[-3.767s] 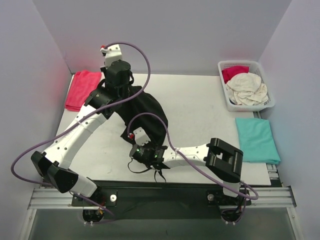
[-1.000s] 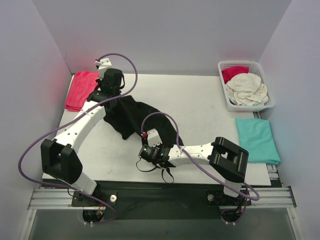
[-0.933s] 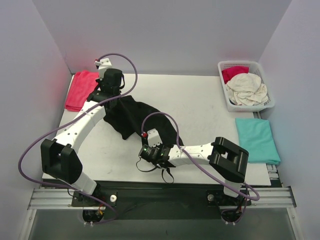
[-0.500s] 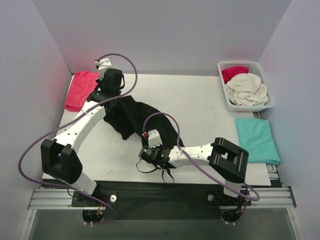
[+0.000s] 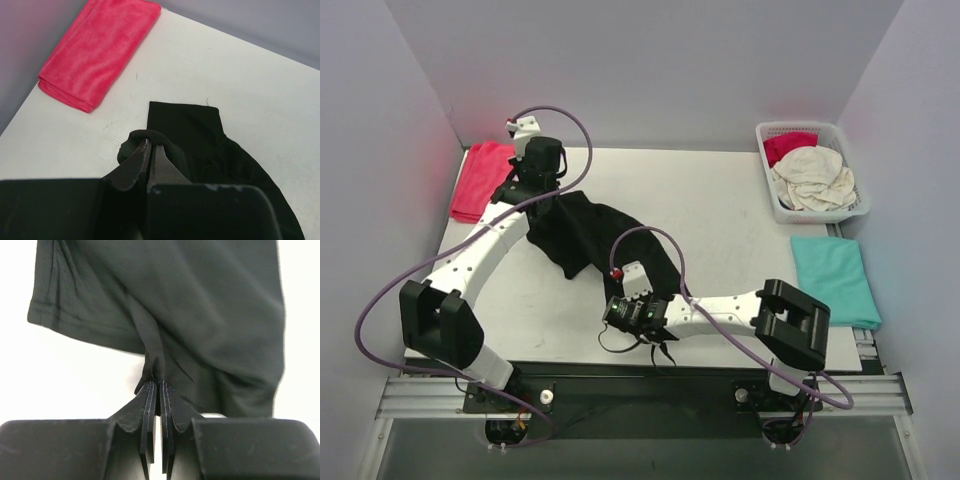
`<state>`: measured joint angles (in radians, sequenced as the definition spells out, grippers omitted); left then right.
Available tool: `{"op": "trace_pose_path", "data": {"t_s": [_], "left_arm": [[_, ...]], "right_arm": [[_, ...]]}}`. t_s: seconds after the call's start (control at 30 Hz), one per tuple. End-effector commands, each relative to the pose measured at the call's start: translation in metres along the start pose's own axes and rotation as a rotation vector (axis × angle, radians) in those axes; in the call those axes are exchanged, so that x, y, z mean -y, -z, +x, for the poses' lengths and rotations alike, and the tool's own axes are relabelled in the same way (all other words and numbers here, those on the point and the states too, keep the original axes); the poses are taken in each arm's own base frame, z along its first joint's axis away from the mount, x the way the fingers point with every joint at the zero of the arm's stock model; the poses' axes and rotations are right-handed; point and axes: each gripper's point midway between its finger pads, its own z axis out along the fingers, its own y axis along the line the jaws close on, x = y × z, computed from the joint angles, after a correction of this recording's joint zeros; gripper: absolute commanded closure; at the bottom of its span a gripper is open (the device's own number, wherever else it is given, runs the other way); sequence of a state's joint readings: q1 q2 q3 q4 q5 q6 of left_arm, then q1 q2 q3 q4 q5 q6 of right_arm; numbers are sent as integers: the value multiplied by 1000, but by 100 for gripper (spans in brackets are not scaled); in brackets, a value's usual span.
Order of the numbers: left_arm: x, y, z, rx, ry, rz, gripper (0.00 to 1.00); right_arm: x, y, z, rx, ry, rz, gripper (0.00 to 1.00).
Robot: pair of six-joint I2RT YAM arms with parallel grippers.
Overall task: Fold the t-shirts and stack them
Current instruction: Flatten out the tshirt
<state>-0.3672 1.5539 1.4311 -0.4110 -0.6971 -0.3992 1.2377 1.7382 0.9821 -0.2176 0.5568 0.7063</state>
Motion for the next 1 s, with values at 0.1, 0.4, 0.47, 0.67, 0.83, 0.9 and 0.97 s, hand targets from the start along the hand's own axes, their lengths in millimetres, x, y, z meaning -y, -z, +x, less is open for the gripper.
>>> {"op": "trace_pose_path", "data": {"t_s": [0.1, 0.4, 0.47, 0.67, 0.83, 0.9, 0.97], "left_arm": [[-12, 38, -68, 122, 94, 46, 100], [-29, 80, -118, 204, 159, 84, 100], [-36, 93, -130, 230, 181, 95, 100], [-72, 144, -180, 367, 278, 100, 100], [-107, 186, -203, 480, 367, 106, 100], [-117, 203, -206, 512, 399, 137, 100], [-115, 211, -206, 515, 414, 184, 100]], "right_arm": [[70, 66, -42, 160, -63, 101, 100], [152, 128, -102, 361, -191, 172, 100], [168, 137, -115, 388, -191, 210, 100], [217, 168, -150, 466, -204, 353, 100], [262, 188, -165, 497, -276, 443, 100], [274, 200, -172, 525, -301, 444, 100], [285, 210, -179, 554, -334, 447, 100]]}}
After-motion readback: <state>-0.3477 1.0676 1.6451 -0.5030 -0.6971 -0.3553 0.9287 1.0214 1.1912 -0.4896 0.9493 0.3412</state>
